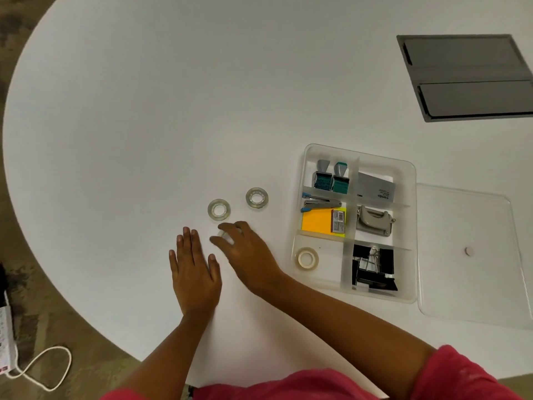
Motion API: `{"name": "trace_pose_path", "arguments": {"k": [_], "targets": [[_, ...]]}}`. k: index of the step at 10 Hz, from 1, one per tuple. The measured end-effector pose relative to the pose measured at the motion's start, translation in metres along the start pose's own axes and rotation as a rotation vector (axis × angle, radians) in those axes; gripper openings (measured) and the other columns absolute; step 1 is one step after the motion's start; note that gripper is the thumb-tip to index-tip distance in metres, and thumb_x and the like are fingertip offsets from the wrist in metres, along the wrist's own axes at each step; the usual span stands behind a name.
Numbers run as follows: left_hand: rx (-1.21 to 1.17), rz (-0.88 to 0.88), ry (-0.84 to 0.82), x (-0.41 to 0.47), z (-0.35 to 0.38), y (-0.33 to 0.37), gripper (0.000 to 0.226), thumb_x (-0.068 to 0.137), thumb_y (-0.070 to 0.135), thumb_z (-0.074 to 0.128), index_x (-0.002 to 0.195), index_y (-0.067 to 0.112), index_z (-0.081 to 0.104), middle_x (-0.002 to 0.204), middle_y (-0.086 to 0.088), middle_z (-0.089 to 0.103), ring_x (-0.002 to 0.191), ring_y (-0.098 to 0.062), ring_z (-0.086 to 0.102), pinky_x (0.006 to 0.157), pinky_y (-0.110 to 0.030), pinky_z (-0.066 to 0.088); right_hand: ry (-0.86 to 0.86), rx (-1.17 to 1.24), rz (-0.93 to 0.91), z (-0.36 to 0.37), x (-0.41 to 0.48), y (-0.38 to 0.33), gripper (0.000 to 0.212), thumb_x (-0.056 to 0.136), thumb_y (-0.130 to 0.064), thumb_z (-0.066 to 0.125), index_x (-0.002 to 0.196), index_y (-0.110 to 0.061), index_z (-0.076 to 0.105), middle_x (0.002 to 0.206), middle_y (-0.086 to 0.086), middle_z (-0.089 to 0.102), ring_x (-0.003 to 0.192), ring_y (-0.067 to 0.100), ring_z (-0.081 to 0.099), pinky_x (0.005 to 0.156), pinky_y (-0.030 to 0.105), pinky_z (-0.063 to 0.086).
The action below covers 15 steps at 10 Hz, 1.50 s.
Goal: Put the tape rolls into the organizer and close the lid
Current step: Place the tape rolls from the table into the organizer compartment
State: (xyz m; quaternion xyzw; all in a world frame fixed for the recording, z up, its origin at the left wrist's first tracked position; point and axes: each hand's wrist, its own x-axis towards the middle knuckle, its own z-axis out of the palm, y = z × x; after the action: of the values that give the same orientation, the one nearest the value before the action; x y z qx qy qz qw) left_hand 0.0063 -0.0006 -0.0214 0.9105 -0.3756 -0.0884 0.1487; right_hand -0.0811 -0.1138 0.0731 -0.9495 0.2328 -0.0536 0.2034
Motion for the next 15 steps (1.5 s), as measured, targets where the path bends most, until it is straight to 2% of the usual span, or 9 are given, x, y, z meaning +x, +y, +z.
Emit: {"name": "trace_pose_path", "arguments": {"k": [1,3,5,7,9,10,12,14,15], "targets": [[-0.005,0.006,0.001,-0.001,-0.002,0.001,0.060,0.094,0.030,0.028,0.150,0.011,0.014,0.158,-0.009,0.016,0.146,-0.020,0.007,0.119,-0.043,0.011,0.109,0.062,0.099,-0.025,-0.020,0.008,0.047,0.077,-0.004,0.074,0.120,-0.010,0.059,0.124,0.016,0.061,0.111,0.031,0.055,0.083,0.035,0.057],[-0.036,0.007,0.012,-0.001,-0.004,0.004,0.060,0.093,0.026,0.032,0.149,0.009,0.017,0.157,-0.010,0.019,0.146,-0.021,0.010,0.118,-0.045,0.014,0.288,0.045,0.463,-0.072,-0.072,0.046,0.047,0.073,-0.012,0.075,0.117,-0.011,0.058,0.119,0.013,0.059,0.103,0.028,0.056,0.076,0.032,0.053],[-0.029,0.007,0.014,-0.001,-0.004,0.005,0.060,0.093,0.027,0.030,0.149,0.009,0.017,0.157,-0.010,0.019,0.146,-0.021,0.011,0.118,-0.044,0.013,0.077,-0.150,0.637,-0.070,-0.103,0.073,0.040,0.065,-0.002,0.077,0.103,-0.005,0.064,0.104,0.017,0.065,0.090,0.034,0.061,0.078,0.044,0.050],[-0.029,0.007,0.020,-0.001,-0.004,0.004,0.060,0.093,0.026,0.031,0.149,0.009,0.017,0.157,-0.010,0.019,0.146,-0.021,0.011,0.119,-0.044,0.013,-0.052,-0.223,0.675,-0.053,-0.103,0.078,0.032,0.068,0.006,0.069,0.098,-0.006,0.065,0.099,0.015,0.066,0.093,0.034,0.060,0.082,0.043,0.042],[-0.034,0.002,0.023,-0.001,-0.002,0.003,0.060,0.093,0.026,0.031,0.149,0.010,0.017,0.157,-0.009,0.020,0.146,-0.020,0.010,0.119,-0.043,0.012,0.092,-0.197,0.659,-0.059,-0.081,0.067,0.038,0.065,0.006,0.073,0.100,-0.006,0.063,0.096,0.017,0.065,0.089,0.036,0.060,0.077,0.045,0.047],[-0.036,0.002,0.022,0.000,-0.002,0.003,0.060,0.093,0.027,0.030,0.149,0.010,0.017,0.157,-0.009,0.019,0.146,-0.020,0.010,0.119,-0.043,0.012,0.197,-0.120,0.531,-0.061,-0.057,0.058,0.043,0.059,0.012,0.069,0.099,-0.005,0.064,0.093,0.018,0.063,0.083,0.035,0.059,0.072,0.041,0.049],[-0.042,0.000,0.016,0.000,-0.002,0.002,0.060,0.093,0.028,0.030,0.150,0.012,0.015,0.158,-0.008,0.017,0.146,-0.019,0.008,0.119,-0.041,0.010,0.088,-0.013,0.338,-0.041,0.002,0.052,0.051,0.069,0.010,0.066,0.118,-0.003,0.058,0.118,0.020,0.059,0.104,0.033,0.057,0.082,0.038,0.054],[-0.035,-0.005,0.004,0.000,-0.001,0.001,0.061,0.094,0.029,0.029,0.150,0.012,0.013,0.158,-0.008,0.017,0.146,-0.019,0.008,0.119,-0.041,0.011,-0.106,-0.058,0.332,-0.019,0.044,0.061,0.068,0.084,0.005,0.059,0.143,-0.011,0.031,0.154,0.020,0.023,0.138,0.035,0.026,0.108,0.041,0.038],[-0.031,-0.010,0.000,0.000,-0.002,0.001,0.061,0.094,0.028,0.032,0.150,0.011,0.015,0.158,-0.009,0.018,0.146,-0.020,0.009,0.119,-0.042,0.012,-0.175,-0.126,0.348,-0.013,0.053,0.064,0.065,0.088,0.002,0.057,0.144,-0.011,0.028,0.156,0.018,0.018,0.140,0.033,0.022,0.108,0.040,0.037]]}}
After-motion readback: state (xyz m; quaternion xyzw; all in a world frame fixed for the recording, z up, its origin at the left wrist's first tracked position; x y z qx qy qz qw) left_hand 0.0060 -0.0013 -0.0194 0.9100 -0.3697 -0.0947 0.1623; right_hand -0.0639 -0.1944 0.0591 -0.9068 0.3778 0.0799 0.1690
